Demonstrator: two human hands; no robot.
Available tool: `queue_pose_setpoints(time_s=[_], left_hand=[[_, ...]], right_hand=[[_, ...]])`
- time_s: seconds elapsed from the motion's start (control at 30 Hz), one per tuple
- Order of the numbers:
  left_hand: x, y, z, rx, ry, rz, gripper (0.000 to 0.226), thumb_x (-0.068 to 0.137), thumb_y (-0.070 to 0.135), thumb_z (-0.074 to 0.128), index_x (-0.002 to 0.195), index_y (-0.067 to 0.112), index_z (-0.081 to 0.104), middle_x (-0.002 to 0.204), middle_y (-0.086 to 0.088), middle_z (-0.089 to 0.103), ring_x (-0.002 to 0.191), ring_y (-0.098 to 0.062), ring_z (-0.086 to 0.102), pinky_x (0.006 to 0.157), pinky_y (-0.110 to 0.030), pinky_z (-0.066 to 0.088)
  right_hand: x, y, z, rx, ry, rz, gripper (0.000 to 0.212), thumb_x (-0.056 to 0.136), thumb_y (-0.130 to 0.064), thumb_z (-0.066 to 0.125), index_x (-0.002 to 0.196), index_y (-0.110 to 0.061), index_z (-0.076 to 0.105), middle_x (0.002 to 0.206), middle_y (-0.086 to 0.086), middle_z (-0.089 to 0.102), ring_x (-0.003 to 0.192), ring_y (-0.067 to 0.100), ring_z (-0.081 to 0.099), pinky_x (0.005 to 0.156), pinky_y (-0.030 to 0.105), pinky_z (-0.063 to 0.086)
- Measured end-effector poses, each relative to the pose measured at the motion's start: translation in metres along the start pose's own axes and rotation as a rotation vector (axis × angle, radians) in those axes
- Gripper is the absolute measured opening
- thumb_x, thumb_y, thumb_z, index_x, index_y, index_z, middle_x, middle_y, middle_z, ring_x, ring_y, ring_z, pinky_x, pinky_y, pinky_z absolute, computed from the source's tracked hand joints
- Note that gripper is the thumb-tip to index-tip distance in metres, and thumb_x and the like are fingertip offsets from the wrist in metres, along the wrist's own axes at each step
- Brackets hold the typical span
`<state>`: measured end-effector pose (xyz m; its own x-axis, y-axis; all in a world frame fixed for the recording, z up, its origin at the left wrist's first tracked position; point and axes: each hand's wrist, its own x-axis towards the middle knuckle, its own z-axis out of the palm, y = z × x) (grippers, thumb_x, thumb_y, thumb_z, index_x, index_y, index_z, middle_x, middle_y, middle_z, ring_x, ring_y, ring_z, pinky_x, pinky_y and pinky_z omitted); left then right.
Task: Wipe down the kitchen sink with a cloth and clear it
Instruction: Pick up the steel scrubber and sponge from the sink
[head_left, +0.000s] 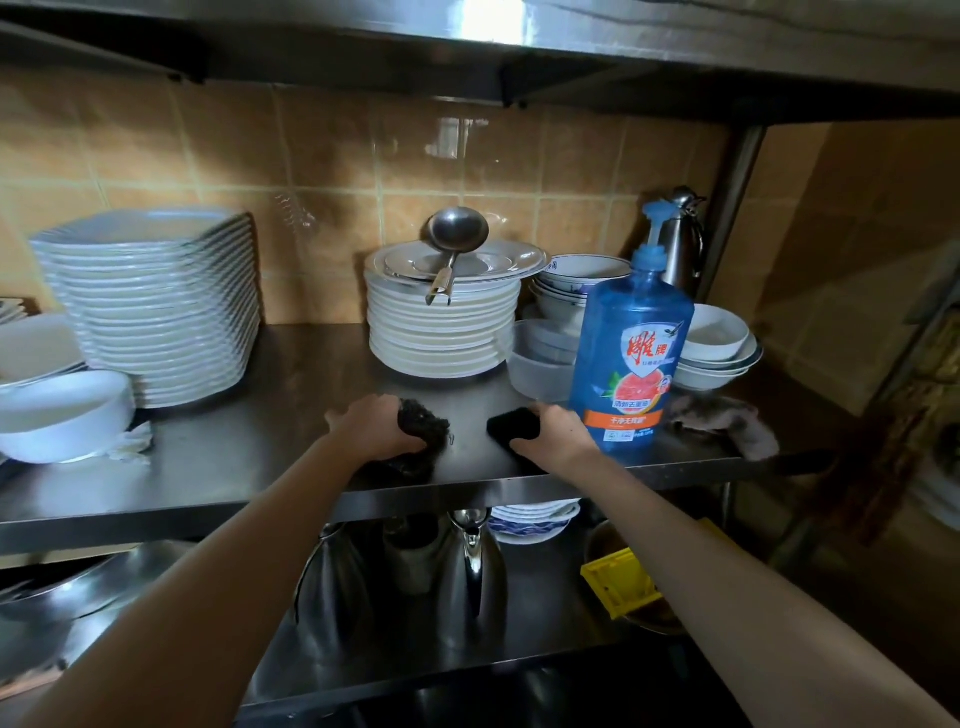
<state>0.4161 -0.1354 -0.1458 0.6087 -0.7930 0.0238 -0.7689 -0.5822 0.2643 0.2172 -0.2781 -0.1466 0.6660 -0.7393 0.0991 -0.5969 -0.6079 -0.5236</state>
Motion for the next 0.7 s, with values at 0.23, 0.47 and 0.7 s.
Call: queue_pose_setpoints(time_s=[0.23,0.47,0.7], left_hand=[[-0.019,0.003,-0.009,0.042,0.023,-0.024,0.064,0.079,0.062,0.056,0.129,0.024,0.045,0.136,-0.003,0.047,0.126,-0.025,0.041,0.101,-0.052,0.027],[-0.045,0.011,-0.021,0.033,0.040,-0.019,0.054,0.082,0.058,0.054,0.125,0.025,0.049,0.134,-0.002,0.049,0.124,-0.025,0.043,0.100,-0.049,0.029],[-0.073,0.021,-0.030,0.067,0.039,-0.016,0.056,0.087,0.055,0.048,0.135,0.026,0.040,0.140,-0.001,0.046,0.129,-0.026,0.040,0.101,-0.045,0.029]], right_hand=[[-0.018,-0.003,-0.006,0.030,0.019,-0.055,0.046,0.077,-0.028,0.072,0.117,-0.008,0.060,0.114,0.013,0.066,0.106,0.026,0.061,0.082,0.026,0.046],[-0.040,-0.007,-0.022,0.019,0.033,-0.084,0.048,0.082,-0.022,0.066,0.127,-0.010,0.055,0.122,0.013,0.062,0.113,0.027,0.057,0.094,0.030,0.047],[-0.069,-0.008,-0.034,-0.029,0.054,-0.109,0.048,0.084,-0.021,0.061,0.131,-0.017,0.053,0.129,0.012,0.057,0.120,0.028,0.052,0.100,0.042,0.044]])
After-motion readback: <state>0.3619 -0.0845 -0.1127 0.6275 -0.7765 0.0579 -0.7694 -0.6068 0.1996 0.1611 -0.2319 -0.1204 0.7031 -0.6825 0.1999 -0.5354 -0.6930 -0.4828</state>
